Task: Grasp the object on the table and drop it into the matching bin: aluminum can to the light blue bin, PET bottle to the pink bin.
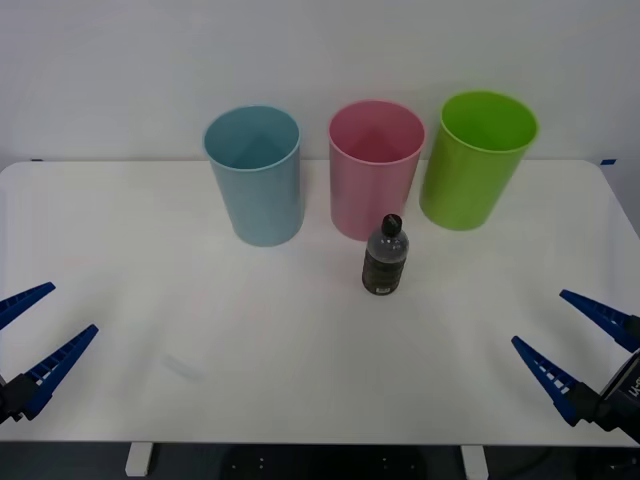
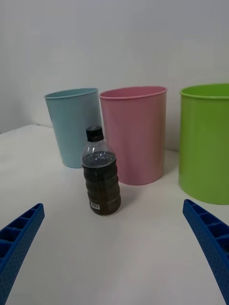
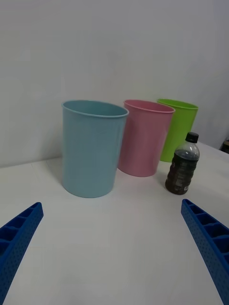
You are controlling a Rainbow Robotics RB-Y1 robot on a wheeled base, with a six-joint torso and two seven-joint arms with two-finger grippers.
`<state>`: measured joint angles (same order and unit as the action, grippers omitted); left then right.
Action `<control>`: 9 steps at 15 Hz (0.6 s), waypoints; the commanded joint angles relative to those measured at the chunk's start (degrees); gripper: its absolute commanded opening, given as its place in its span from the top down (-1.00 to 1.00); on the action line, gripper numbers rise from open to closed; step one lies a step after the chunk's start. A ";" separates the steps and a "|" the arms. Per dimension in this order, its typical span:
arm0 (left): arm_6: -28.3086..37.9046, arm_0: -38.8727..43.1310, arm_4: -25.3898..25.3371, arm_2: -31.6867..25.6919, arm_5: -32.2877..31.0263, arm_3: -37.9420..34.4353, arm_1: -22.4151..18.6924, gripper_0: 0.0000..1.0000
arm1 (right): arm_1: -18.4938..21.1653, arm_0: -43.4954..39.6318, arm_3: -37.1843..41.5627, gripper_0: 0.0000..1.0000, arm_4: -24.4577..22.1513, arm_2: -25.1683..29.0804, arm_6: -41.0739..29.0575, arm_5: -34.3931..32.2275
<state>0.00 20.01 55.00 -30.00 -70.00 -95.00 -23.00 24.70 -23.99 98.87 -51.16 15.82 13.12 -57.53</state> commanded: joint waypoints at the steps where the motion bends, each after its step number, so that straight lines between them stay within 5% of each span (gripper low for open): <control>1: 0.00 -0.01 0.00 0.00 0.00 0.00 0.00 -1.00 | 0.00 0.43 0.01 -1.00 -0.08 -3.26 3.40 3.91; 9: 0.00 -0.01 0.00 0.00 0.00 0.00 0.00 -1.00 | -0.18 4.03 -0.08 -1.00 -1.83 -12.66 5.86 14.64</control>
<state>0.00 20.00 55.00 -30.00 -70.00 -95.00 -23.00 24.54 -20.16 98.84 -52.85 3.82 18.65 -43.77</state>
